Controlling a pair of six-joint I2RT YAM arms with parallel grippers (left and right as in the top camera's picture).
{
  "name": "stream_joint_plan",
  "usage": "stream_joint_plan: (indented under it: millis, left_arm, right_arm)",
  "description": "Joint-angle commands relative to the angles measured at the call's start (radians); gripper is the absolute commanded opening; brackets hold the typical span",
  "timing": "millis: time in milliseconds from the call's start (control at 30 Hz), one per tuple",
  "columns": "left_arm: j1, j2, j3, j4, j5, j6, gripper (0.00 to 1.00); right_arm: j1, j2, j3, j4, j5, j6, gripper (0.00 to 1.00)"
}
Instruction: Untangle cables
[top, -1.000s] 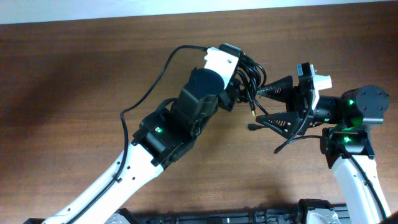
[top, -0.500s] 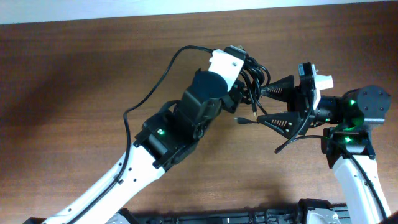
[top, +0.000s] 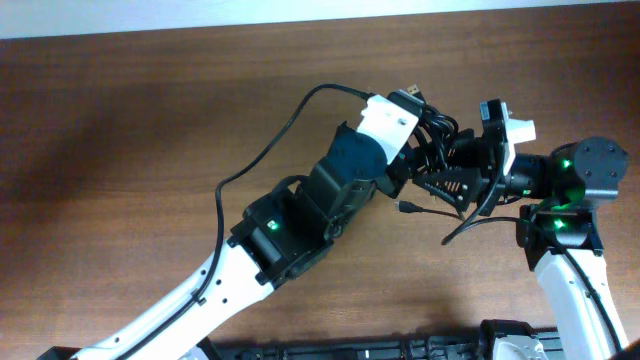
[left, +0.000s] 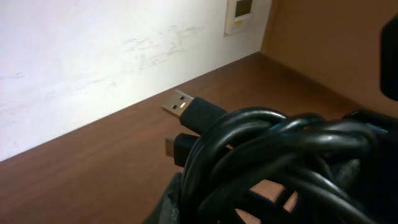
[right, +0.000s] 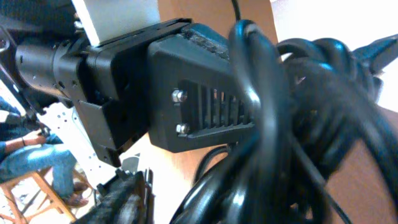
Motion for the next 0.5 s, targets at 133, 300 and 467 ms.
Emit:
stream_joint_plan:
  millis: [133,300,467]
  left_arm:
    - [-0.027,0.016,0.01,0.003,-0.239,-0.002,0.0]
    - [-0.027,0.016,0.01,0.003,-0.329,-0.021,0.0]
    - [-0.027,0.016,0.01,0.002,-0.401,-0.079,0.0]
  right_arm:
    - [0.008,0.0,0.002,0.011,0.005,-0.014,0.18]
    - [0.008,0.0,0.002,0.011,0.005,-0.014,0.04]
    - [0.008,0.0,0.002,0.011,0.002,-0.014,0.04]
